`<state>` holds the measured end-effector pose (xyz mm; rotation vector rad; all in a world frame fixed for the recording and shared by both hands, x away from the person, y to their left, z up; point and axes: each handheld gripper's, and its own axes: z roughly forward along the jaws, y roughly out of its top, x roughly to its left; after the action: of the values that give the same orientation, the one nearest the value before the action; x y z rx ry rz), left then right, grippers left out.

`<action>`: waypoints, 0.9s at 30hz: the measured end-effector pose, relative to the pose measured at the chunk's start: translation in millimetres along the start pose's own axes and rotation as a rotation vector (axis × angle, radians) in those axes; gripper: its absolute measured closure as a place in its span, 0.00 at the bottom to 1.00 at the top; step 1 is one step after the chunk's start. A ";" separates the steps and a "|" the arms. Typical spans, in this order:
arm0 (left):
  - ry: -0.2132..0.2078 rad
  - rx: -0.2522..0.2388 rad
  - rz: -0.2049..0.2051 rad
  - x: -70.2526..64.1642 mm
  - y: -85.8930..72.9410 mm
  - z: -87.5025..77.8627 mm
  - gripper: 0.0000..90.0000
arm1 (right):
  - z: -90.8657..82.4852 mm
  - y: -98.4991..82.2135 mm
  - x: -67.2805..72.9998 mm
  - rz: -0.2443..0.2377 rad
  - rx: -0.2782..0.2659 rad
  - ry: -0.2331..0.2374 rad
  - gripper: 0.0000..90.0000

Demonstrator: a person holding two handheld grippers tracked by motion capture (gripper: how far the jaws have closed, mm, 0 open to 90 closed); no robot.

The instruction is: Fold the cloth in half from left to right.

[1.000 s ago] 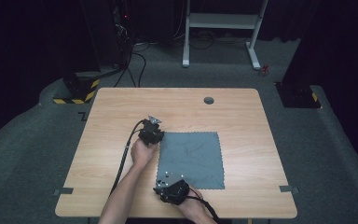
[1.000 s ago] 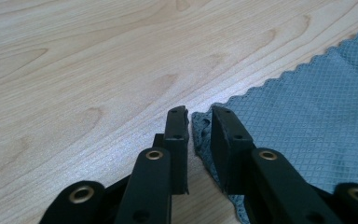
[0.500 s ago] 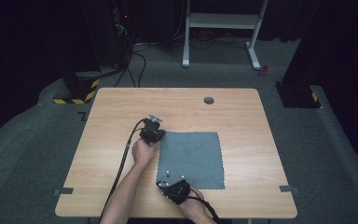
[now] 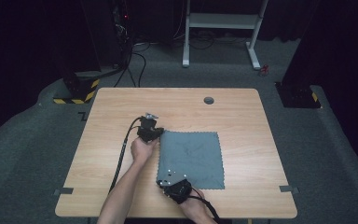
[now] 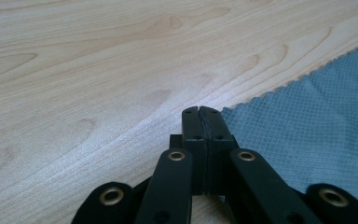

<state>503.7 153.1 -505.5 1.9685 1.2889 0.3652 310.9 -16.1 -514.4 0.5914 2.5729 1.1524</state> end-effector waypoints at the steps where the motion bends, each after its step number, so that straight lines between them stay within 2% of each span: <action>1: 0.000 -0.003 0.002 1.0 0.5 -0.9 1.00 | -1.0 1.0 0.0 -0.003 -0.002 -0.001 1.00; 12: -0.010 -0.014 -0.025 14.0 3.4 -14.2 1.00 | -4.8 17.0 1.7 -0.019 -0.025 0.015 1.00; 17: -0.006 -0.023 -0.014 20.5 4.9 -24.9 1.00 | -1.7 26.1 4.9 -0.028 -0.026 0.033 1.00; 19: 0.011 -0.017 -0.001 23.4 5.3 -30.4 1.00 | 0.1 30.5 6.6 -0.033 -0.030 0.042 1.00; 27: 0.034 -0.019 0.010 35.2 5.1 -50.5 1.00 | 3.3 48.2 15.6 -0.067 -0.070 0.069 1.00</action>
<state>493.2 204.4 -472.8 1.9613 1.2919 0.4159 310.8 22.3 -481.1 0.4538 2.5760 1.2555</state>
